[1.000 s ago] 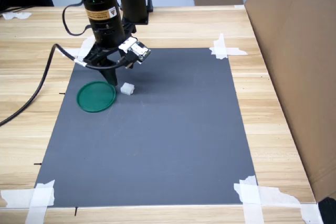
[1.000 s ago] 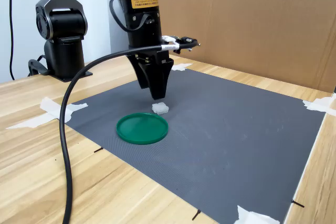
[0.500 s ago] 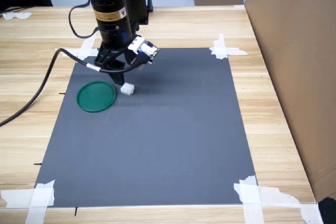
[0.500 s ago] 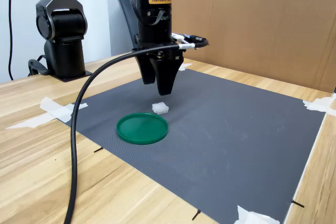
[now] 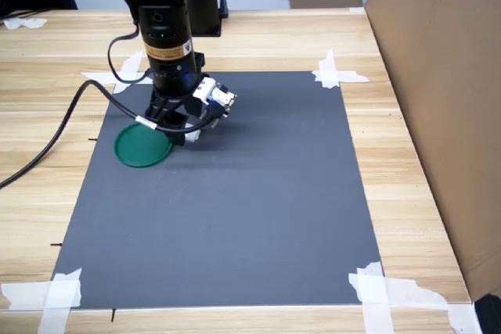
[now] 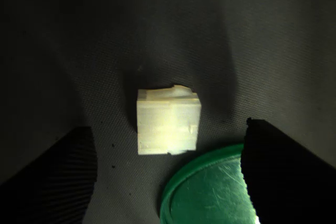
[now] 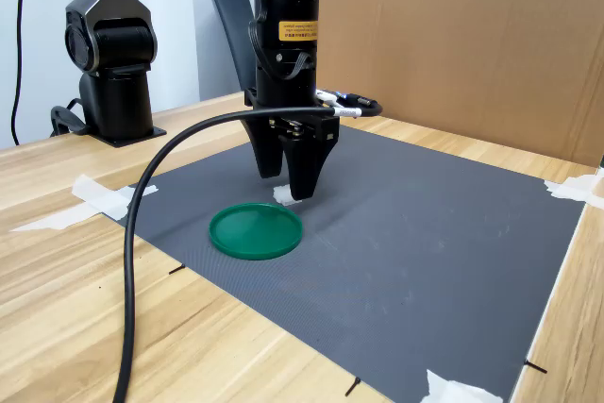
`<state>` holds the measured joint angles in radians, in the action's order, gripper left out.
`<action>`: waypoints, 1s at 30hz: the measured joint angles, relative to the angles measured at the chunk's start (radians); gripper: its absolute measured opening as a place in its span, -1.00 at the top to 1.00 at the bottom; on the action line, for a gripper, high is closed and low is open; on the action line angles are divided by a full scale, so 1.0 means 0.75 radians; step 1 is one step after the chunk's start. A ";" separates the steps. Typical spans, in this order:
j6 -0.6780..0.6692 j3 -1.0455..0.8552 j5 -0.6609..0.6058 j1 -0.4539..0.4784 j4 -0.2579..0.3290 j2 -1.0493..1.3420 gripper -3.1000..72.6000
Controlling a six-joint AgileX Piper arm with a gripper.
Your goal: Grasp a white terminal and put it in the green lid.
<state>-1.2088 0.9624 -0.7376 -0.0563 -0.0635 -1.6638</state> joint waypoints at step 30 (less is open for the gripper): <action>0.042 0.000 0.033 0.000 0.061 -0.061 -0.85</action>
<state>-1.1771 0.9624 -0.7131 -0.0563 -0.0177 -1.7095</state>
